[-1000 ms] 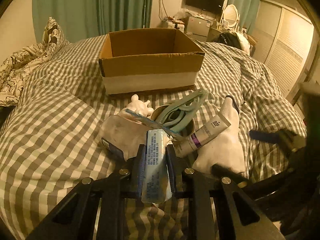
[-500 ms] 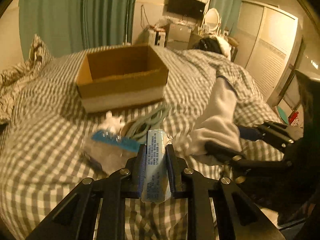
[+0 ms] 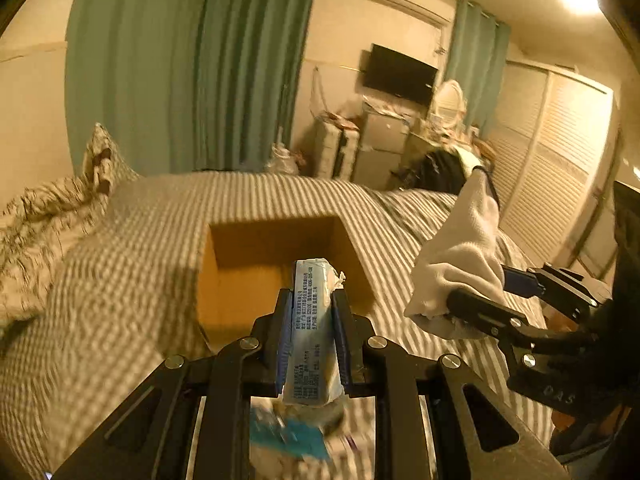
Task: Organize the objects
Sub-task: 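Carry the tissue packet and sock into the box and open both tools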
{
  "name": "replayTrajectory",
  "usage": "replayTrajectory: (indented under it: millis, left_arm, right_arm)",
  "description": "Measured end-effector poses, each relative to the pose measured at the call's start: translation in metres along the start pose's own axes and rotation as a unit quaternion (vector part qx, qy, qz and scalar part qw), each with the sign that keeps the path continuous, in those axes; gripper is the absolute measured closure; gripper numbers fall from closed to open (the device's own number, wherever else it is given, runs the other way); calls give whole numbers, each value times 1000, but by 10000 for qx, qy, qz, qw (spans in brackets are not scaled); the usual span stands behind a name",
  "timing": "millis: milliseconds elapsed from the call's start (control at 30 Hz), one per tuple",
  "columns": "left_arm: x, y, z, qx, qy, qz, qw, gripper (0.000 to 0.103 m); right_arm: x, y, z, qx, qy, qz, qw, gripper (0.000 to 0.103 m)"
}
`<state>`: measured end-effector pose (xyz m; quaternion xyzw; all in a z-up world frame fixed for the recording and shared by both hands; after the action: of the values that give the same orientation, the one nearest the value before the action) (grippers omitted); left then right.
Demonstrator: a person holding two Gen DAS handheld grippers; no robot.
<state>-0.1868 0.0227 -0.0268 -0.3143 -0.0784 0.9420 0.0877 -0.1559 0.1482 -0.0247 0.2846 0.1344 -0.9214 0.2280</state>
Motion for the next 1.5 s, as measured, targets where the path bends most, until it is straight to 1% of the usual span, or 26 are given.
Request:
replayTrajectory:
  millis: [67,133,200,267,333,400,500,567,600,633,700,767,800,833,867,1000,1067,1133,1233,1300,1367,1433,1500]
  left_arm:
    - [16,11,18,-12,-13,136,9999,84]
    - [39,22,31,100,52,346,9993,84]
    - [62,33,37,150,146,492,9986,84]
    - [88,46,38,45,287,524,9982,84]
    - [107,54,33,-20,348,598,9976,84]
    - [128,61,29,73,431,631,9971,84]
    - [156,69,21,-1,661,532,9964,83]
    - [168,74,14,26,759,517,9958,83]
    - [174,75,11,69,793,537,9954,82]
    - [177,76,10,87,820,555,9950,81]
    - [184,80,4,62,930,551,9941,71]
    - [185,83,0,6,995,578,9934,37]
    - [182,85,0,1,947,643,9934,31]
    - [178,86,0,15,898,690,9936,27]
    - [176,86,1,24,874,712,9936,26]
    - [152,84,0,107,914,791,9926,25]
    - [136,81,0,188,864,810,9928,19]
    - [115,77,-1,279,757,851,9931,17]
    - [83,71,-4,357,652,909,9931,17]
    - [64,68,-11,361,618,887,9935,13]
    - [44,63,-17,412,546,872,9938,6]
    - [29,61,-21,444,462,915,9937,4]
    - [18,56,-31,470,492,883,9938,3]
  right_arm:
    - [21,-1,22,-65,-32,70,9999,57]
    - [43,-2,34,-43,25,179,9998,57]
    - [72,-4,44,-31,142,292,9995,57]
    - [93,-6,46,-23,260,410,9988,57]
    - [120,-7,42,19,428,589,9973,57]
    - [146,-9,35,64,613,686,9957,57]
    - [171,-13,22,100,817,758,9937,57]
    - [184,-14,15,133,920,778,9926,56]
    - [188,-18,13,132,933,770,9926,56]
    - [191,-21,11,139,934,772,9925,53]
    - [196,-26,10,248,919,743,9927,49]
    - [195,-27,13,324,861,715,9932,41]
    - [191,-29,16,341,782,664,9941,38]
    - [187,-30,19,329,719,614,9950,33]
    - [182,-31,22,299,646,556,9959,31]
    - [155,-33,31,198,412,365,9983,29]
    - [137,-33,35,135,307,322,9989,28]
    - [116,-32,38,50,203,216,9995,26]
    - [80,-29,37,-70,92,48,9999,25]
    - [60,-23,35,-134,11,-31,9999,24]
    - [43,-19,31,-165,-37,-75,9998,21]
    - [23,-14,25,-200,-80,-128,9997,18]
    - [6,-6,18,-277,-96,-190,9994,17]
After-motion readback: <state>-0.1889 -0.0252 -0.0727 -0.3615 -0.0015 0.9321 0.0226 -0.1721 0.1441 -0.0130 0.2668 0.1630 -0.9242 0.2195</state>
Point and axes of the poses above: each gripper's, at about its wrist camera, not at the fingertips, and x roughly the way its jaws point, y to its left, z to its top, the point moved 10 cm from there along x, roughly the way its jaws point, and after that the axes turned 4 degrees about -x, right-handed, at the moved point
